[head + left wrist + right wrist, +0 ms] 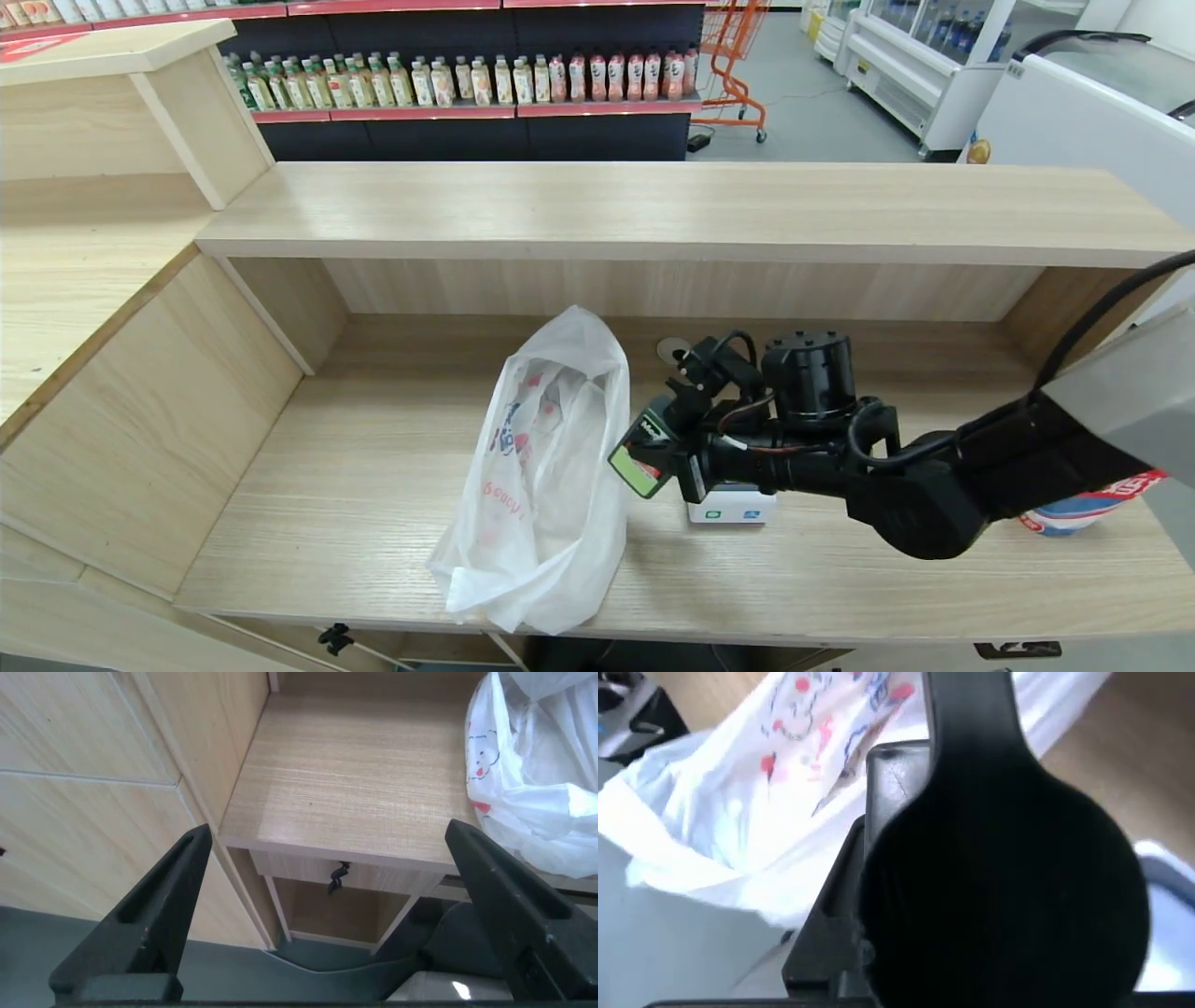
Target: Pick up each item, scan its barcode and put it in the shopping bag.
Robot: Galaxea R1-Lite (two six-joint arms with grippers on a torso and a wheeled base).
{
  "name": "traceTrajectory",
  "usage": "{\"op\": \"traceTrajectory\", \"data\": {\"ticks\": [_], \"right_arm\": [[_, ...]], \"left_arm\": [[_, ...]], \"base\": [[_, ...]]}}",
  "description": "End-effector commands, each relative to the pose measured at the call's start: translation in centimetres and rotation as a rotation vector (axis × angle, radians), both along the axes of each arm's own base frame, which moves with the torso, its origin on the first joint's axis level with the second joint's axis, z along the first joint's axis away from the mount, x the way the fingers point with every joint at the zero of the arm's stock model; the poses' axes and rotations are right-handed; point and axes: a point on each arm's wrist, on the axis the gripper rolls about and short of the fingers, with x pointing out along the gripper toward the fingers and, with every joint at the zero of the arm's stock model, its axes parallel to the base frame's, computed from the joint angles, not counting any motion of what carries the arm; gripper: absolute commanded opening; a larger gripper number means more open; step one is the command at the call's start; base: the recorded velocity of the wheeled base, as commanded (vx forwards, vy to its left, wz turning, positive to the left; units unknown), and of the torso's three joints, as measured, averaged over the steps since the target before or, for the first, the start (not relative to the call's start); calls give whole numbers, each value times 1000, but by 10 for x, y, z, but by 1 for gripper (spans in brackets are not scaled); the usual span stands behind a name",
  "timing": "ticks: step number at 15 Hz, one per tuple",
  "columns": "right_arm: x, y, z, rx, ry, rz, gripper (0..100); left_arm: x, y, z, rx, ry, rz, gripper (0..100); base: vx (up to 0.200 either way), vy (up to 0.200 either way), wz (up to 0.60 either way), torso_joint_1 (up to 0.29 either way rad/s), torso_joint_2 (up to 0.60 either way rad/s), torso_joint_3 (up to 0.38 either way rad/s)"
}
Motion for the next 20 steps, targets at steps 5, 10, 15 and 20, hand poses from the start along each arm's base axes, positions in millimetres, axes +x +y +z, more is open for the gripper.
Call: {"op": "traceTrajectory", "data": {"ticks": [5, 10, 15, 20], "right_arm": [[28, 43, -5, 121, -44, 151, 0], [42, 54, -4, 323, 93, 183, 0], [45, 63, -52, 164, 14, 165, 0], [53, 67, -68, 29, -123, 172, 0]], "left_arm": [[0, 0, 0, 0, 0, -1, 100], [0, 0, 0, 0, 0, -1, 100], [0, 0, 0, 0, 0, -1, 100], [0, 0, 0, 0, 0, -1, 100]], "base": [[0, 0, 0, 0, 0, 0], [0, 0, 0, 0, 0, 0], [0, 0, 0, 0, 0, 0], [0, 0, 0, 0, 0, 0]]}}
